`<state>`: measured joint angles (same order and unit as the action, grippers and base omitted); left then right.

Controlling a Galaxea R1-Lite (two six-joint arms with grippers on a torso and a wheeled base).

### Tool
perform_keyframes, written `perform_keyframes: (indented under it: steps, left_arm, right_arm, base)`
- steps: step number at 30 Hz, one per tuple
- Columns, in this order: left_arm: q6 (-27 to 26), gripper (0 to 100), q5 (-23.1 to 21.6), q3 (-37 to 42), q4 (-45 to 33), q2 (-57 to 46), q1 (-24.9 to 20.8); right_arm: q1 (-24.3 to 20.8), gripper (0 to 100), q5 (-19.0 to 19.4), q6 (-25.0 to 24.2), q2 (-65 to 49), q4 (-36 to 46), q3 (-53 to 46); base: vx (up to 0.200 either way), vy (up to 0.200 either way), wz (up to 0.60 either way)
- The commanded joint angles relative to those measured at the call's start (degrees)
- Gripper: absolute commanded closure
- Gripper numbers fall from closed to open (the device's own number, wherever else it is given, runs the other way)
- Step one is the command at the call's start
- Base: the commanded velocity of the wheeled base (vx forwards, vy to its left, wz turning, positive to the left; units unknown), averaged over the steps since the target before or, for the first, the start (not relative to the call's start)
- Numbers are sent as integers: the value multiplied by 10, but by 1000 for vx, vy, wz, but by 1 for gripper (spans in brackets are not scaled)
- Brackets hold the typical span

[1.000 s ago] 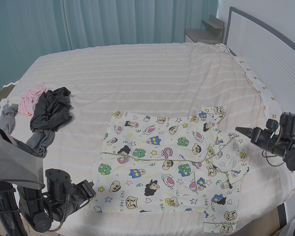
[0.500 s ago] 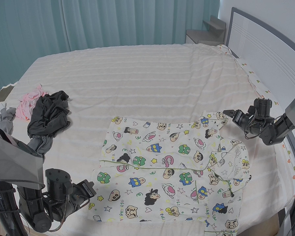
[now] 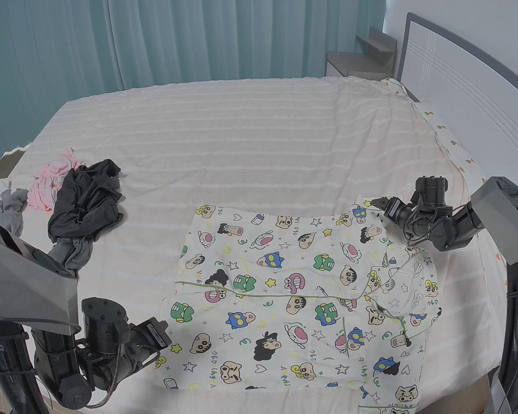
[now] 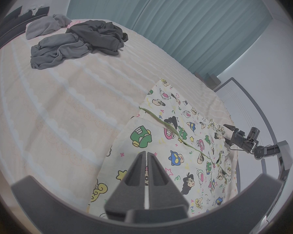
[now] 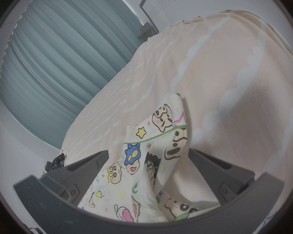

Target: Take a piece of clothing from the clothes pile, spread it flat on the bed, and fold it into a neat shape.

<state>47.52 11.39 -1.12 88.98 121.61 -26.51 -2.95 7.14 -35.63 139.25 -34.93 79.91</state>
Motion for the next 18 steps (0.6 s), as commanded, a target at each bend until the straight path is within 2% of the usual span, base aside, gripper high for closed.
perform_keyframes:
  steps: [1,7,8,18]
  left_arm:
    - [0,100,1,0,2,2,-3]
    - [0,100,1,0,2,2,-3]
    - [0,100,1,1,2,2,-3]
    - [1,100,1,1,2,2,-3]
  right_arm:
    - [-2,0,-14,1,45,4,69]
    - [0,0,-27,2,63,44,128]
    - [0,100,-27,2,73,45,146]
    - [-5,100,-25,6,80,73,172]
  base:
    - [0,0,0]
    - [0,0,0]
    - [0,0,0]
    - [0,0,0]
